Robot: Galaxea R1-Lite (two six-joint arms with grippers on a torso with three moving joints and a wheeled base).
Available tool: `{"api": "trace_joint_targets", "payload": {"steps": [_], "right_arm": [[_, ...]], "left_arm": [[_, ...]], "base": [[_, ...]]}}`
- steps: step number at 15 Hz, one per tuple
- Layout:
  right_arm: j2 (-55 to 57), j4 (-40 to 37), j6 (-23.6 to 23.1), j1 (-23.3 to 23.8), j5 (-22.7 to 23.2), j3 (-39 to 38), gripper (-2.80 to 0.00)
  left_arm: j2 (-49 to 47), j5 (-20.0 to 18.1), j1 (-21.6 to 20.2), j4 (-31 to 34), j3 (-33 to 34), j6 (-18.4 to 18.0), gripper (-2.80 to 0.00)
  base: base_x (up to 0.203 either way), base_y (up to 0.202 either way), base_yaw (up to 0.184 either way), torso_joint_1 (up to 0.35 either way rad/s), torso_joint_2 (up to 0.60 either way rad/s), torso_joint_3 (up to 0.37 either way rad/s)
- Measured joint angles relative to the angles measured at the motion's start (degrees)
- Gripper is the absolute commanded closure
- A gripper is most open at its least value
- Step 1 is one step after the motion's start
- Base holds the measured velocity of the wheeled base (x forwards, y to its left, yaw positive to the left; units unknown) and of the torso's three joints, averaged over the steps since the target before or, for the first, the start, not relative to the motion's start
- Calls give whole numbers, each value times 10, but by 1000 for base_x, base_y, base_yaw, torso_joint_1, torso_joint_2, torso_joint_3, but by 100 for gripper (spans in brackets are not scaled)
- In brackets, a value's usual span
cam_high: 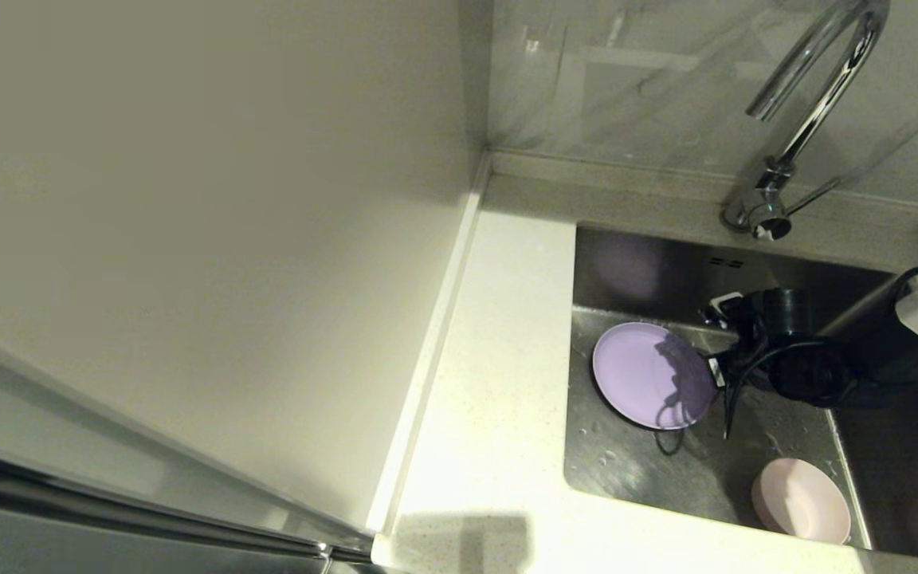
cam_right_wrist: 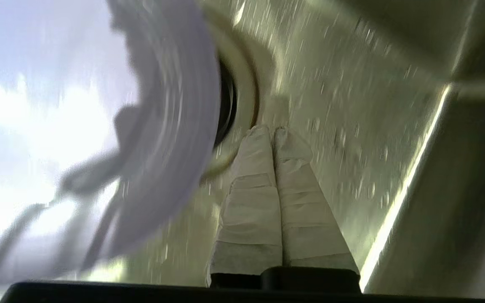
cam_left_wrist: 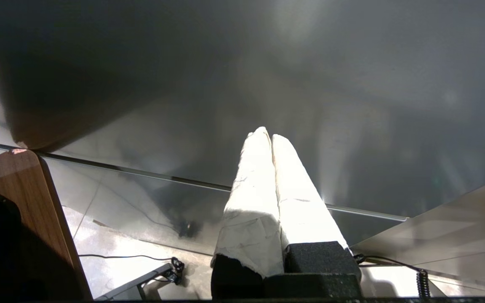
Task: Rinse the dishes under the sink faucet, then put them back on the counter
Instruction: Put a plate back to the table from the sink
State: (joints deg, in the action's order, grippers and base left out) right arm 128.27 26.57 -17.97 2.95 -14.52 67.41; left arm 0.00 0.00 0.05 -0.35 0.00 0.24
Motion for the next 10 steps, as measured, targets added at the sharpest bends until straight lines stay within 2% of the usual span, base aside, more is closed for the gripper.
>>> {"api": "trace_joint_targets", "payload": {"steps": [2, 6, 8, 10], "right_arm": [[-17, -36, -5, -3, -16, -19, 0], [-53, -48, -44, -9, -42, -78, 0], [-74, -61, -47, -22, -58, -86, 0], [-99, -124, -49, -38, -67, -75, 0]], "left_arm": [[0, 0, 0, 0, 0, 0, 0], [0, 0, 0, -1, 0, 0, 0], [0, 0, 0, 0, 0, 0, 0], [0, 0, 0, 0, 0, 0, 0]], "base": [[0, 0, 0, 0, 0, 0], [0, 0, 0, 0, 0, 0], [0, 0, 0, 0, 0, 0], [0, 0, 0, 0, 0, 0]]}}
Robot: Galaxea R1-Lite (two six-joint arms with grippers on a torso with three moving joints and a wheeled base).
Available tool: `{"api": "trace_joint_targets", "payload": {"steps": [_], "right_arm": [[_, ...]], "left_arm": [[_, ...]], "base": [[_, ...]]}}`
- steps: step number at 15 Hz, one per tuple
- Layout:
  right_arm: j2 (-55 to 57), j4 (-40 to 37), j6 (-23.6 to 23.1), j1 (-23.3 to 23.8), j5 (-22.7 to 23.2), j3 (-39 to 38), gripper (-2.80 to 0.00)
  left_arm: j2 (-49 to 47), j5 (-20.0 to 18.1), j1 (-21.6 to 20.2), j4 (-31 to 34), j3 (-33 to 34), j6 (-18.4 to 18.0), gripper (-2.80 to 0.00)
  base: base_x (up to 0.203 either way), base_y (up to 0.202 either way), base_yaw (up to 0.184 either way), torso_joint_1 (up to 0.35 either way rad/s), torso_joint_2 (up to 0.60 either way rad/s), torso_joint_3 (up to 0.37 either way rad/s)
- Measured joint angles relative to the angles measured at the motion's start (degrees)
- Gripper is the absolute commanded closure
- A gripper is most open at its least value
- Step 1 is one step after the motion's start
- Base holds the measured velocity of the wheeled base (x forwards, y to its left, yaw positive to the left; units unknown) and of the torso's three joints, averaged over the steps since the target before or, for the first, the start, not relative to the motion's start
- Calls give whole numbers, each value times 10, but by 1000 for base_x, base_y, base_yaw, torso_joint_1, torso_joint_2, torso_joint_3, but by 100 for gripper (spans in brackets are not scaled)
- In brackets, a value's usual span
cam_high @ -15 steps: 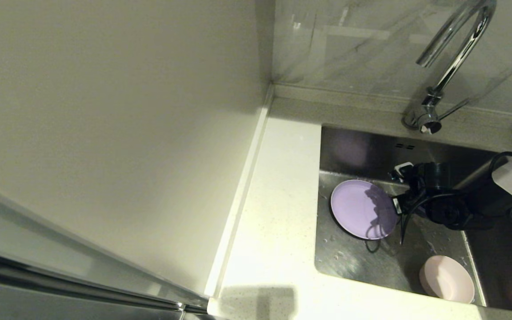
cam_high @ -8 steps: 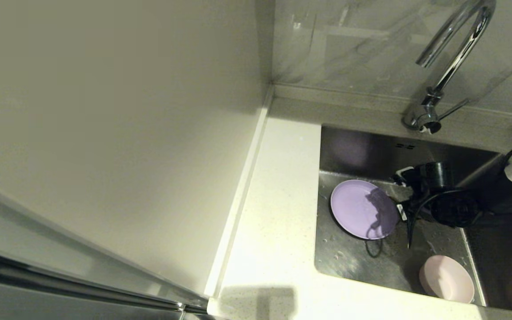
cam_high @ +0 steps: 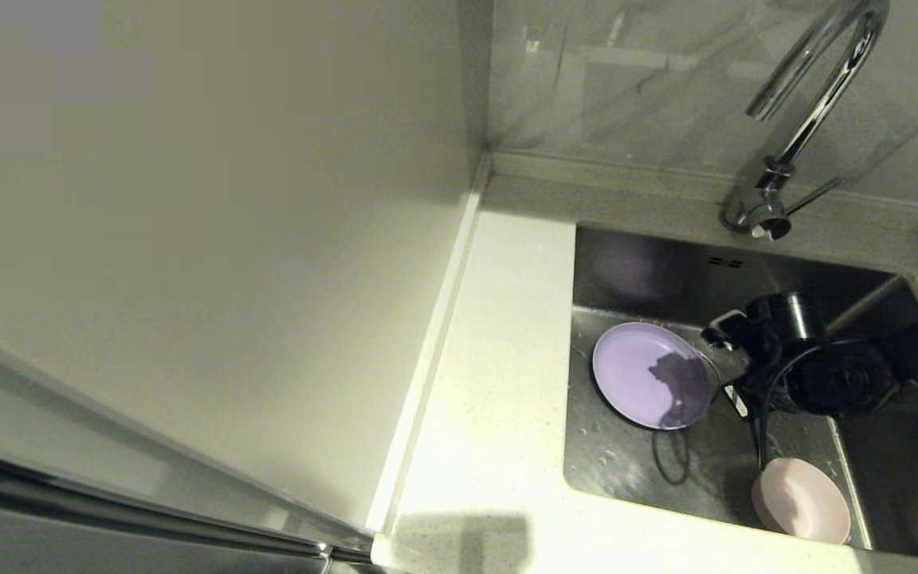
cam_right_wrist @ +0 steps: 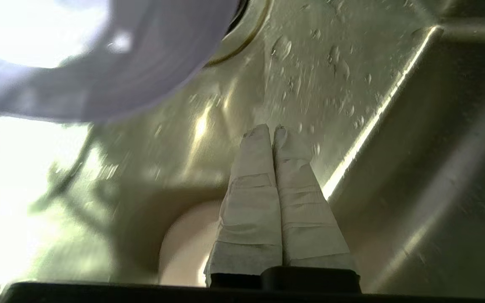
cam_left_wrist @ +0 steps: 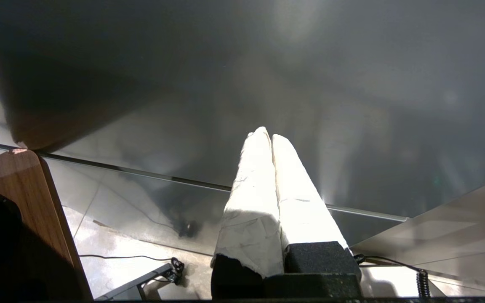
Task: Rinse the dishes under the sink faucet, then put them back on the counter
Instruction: Put a plate back to the table from the sink
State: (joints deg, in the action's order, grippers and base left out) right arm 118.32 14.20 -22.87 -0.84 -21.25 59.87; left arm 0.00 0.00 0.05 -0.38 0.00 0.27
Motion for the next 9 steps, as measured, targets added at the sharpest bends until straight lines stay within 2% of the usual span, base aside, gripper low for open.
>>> {"api": "trace_joint_targets", "payload": {"steps": [2, 5, 6, 8, 9], "right_arm": [[-29, -106, 16, -24, -5, 46, 0], [-50, -285, 96, -61, -7, 161, 0], [-48, -343, 129, -71, -7, 204, -280], [-31, -447, 194, -88, -7, 274, -280], [-18, -475, 214, -93, -7, 291, -280]], "left_arm": [[0, 0, 0, 0, 0, 0, 0], [0, 0, 0, 0, 0, 0, 0], [0, 0, 0, 0, 0, 0, 0], [0, 0, 0, 0, 0, 0, 0], [0, 0, 0, 0, 0, 0, 0]], "base": [[0, 0, 0, 0, 0, 0], [0, 0, 0, 0, 0, 0], [0, 0, 0, 0, 0, 0], [0, 0, 0, 0, 0, 0], [0, 0, 0, 0, 0, 0]]}}
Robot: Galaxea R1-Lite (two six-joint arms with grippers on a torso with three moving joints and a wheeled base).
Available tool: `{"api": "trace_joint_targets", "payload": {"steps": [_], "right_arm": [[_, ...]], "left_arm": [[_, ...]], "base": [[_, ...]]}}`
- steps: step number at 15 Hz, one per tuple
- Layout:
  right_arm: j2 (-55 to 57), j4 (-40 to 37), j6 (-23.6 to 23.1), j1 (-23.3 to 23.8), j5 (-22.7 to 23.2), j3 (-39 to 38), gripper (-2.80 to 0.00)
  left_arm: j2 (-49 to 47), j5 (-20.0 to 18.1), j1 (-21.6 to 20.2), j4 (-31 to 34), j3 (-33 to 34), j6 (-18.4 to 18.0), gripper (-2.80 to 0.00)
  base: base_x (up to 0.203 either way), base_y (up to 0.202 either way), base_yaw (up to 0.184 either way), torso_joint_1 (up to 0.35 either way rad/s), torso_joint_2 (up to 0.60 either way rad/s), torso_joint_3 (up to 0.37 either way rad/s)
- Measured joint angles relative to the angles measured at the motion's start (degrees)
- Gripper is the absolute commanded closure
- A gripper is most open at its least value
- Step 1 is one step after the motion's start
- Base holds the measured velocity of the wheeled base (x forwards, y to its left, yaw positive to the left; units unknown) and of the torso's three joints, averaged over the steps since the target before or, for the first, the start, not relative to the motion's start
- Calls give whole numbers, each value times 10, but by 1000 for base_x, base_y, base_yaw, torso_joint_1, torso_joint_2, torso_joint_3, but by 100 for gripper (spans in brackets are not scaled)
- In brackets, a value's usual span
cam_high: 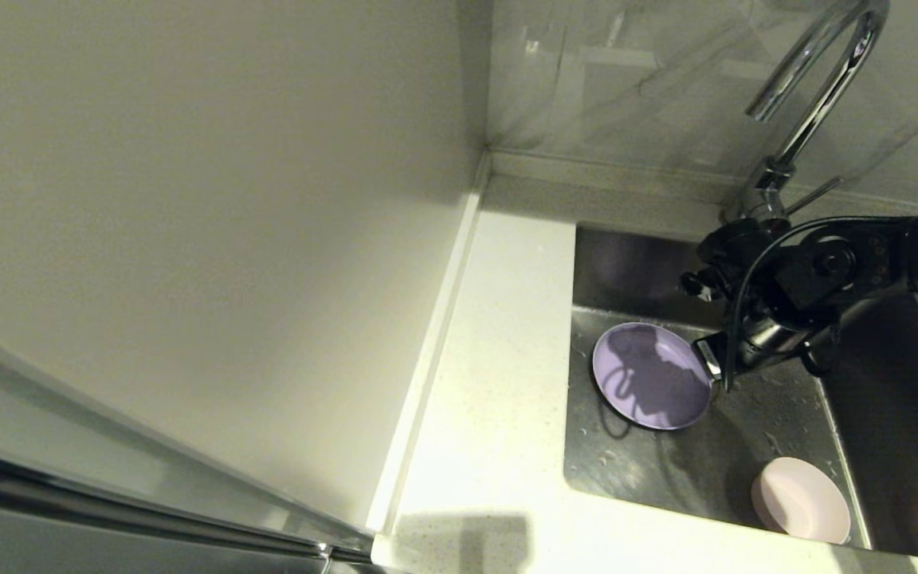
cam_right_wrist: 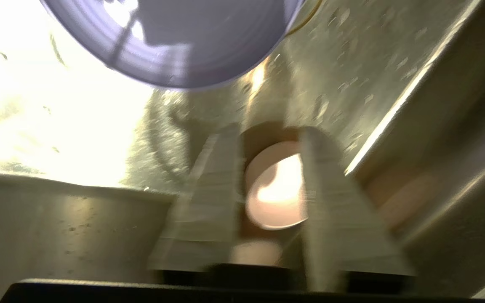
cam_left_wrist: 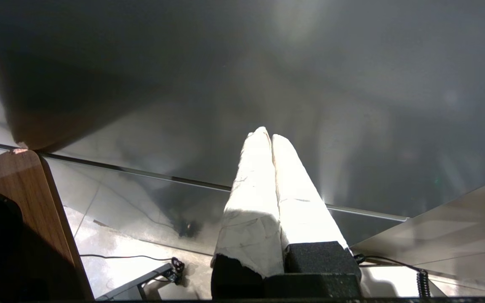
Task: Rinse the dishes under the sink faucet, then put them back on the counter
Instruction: Put a plate back to the table from the sink
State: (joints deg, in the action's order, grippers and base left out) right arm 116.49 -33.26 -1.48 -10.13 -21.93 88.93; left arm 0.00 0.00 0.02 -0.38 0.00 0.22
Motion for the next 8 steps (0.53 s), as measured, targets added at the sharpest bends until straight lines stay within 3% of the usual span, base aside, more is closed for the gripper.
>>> {"api": "trace_joint_targets", "payload": {"steps": [3, 8], "right_arm": [[43, -3, 28, -6, -18, 27, -280], [109, 81, 49, -16, -98, 35, -280]], "left_arm": [[0, 0, 0, 0, 0, 0, 0], [0, 0, 0, 0, 0, 0, 0]], "base": [[0, 0, 0, 0, 0, 0], [0, 0, 0, 0, 0, 0]]}}
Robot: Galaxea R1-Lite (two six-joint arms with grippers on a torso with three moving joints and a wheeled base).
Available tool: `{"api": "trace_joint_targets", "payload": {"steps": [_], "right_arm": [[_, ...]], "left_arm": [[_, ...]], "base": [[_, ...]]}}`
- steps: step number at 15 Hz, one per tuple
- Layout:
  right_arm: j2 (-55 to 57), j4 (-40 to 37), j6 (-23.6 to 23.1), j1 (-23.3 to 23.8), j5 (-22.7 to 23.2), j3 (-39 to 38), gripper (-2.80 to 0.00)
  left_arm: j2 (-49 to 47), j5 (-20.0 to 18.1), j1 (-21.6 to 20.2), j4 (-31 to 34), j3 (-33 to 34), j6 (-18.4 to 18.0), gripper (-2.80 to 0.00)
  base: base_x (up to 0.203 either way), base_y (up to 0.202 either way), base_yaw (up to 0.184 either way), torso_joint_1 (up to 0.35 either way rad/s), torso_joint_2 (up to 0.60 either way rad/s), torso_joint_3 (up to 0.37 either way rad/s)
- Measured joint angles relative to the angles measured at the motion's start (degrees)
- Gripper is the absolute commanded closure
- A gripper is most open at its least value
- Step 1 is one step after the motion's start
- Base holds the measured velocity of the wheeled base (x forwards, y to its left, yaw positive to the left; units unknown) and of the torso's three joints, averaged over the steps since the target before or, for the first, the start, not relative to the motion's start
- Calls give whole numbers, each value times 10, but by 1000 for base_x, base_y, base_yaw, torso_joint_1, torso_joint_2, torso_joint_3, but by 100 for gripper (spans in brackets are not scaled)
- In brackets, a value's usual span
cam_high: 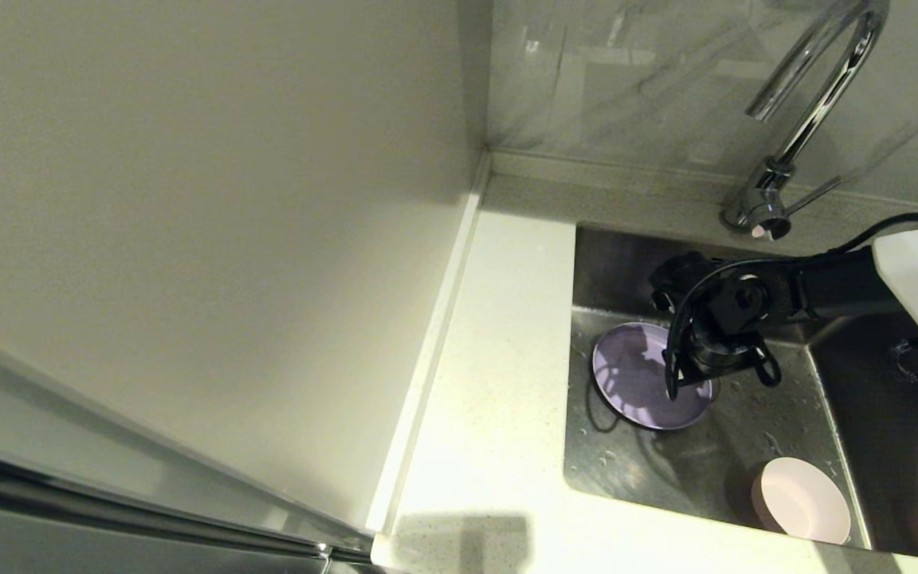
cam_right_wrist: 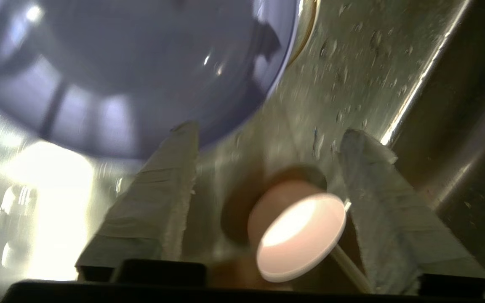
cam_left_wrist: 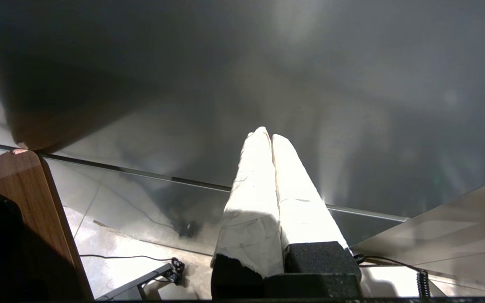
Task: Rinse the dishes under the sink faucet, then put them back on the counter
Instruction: Put a plate back to the table from the sink
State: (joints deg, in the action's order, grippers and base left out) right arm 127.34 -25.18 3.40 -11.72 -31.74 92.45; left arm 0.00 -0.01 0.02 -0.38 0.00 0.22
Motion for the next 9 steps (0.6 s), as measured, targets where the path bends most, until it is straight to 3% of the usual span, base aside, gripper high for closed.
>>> {"api": "trace_joint_targets", "payload": {"steps": [3, 9], "right_arm": [[35, 48, 34, -1, -36, 7, -280], [76, 54, 110, 0, -97, 20, -280]], "left_arm": [[0, 0, 0, 0, 0, 0, 0], [0, 0, 0, 0, 0, 0, 0]], "base": [[0, 0, 0, 0, 0, 0], [0, 0, 0, 0, 0, 0]]}}
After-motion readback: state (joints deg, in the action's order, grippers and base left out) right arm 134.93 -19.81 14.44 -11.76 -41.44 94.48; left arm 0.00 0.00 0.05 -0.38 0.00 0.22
